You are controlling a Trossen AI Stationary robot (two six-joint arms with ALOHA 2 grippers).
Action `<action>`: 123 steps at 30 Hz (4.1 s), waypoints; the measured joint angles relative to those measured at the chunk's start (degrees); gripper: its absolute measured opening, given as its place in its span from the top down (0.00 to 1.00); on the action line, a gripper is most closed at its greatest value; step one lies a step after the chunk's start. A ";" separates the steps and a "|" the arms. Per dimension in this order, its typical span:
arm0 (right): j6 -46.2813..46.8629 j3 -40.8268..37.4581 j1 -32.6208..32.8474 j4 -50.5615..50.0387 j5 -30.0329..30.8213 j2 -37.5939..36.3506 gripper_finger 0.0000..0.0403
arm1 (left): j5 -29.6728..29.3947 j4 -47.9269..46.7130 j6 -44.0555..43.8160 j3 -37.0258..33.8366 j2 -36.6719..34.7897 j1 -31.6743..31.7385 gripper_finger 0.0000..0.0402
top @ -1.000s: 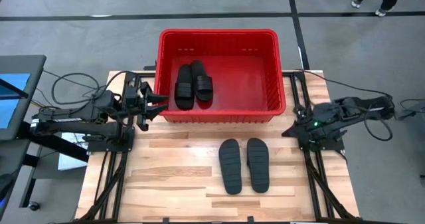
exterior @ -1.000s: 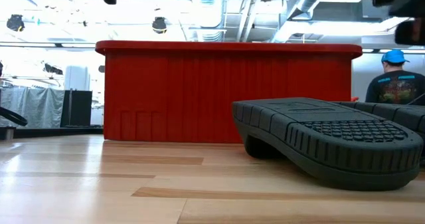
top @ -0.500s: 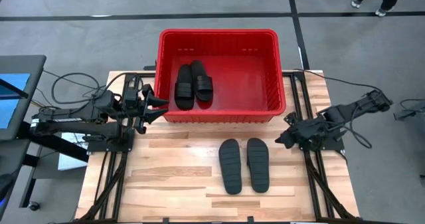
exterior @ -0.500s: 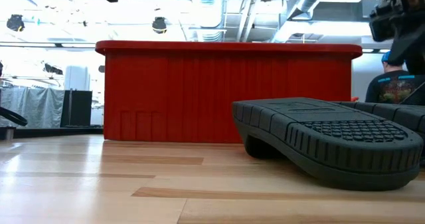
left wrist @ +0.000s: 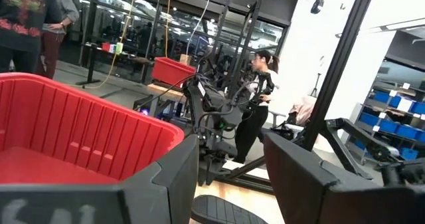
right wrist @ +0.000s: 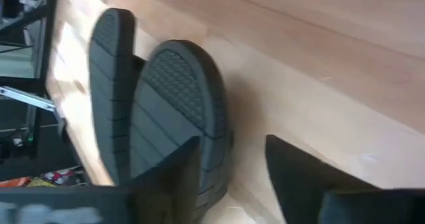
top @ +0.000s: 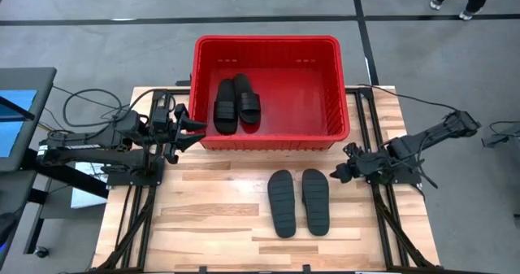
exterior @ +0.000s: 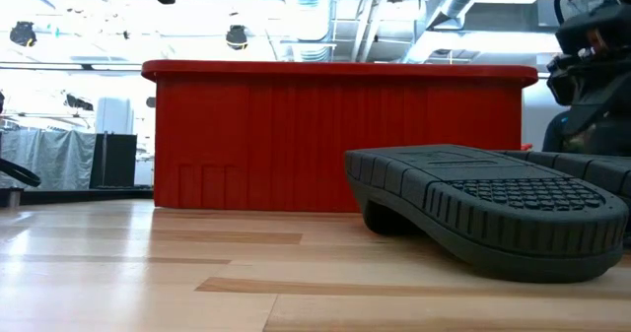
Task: Pick and place slides into bin
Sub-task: Put the black slide into the red bin
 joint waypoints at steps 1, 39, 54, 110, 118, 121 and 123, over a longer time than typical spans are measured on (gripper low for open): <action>-0.43 -0.36 0.00 0.03 0.09 0.00 0.53 | -0.01 0.00 -0.12 0.00 0.00 0.00 0.60; -7.49 -7.95 0.00 22.13 2.50 9.02 0.32 | -0.08 -0.04 -0.79 0.02 0.00 -0.01 0.60; -7.97 -7.93 -0.04 33.32 2.79 19.65 0.40 | 0.71 -0.15 -0.79 0.02 0.00 -0.01 0.60; -69.96 62.15 -6.64 -10.24 7.42 20.29 0.92 | -0.51 -2.60 -1.84 0.02 0.00 0.00 0.60; -109.67 68.39 -21.30 -11.89 4.73 21.31 0.92 | -5.53 -2.60 -1.19 0.02 0.00 0.00 0.60; -120.31 68.39 -27.26 -9.53 -0.50 21.51 0.92 | -7.30 -2.60 -0.96 0.02 0.00 0.00 0.60; -124.28 68.39 -31.60 -7.87 -5.54 22.18 0.92 | -8.48 -2.60 -0.90 0.02 0.00 0.00 0.60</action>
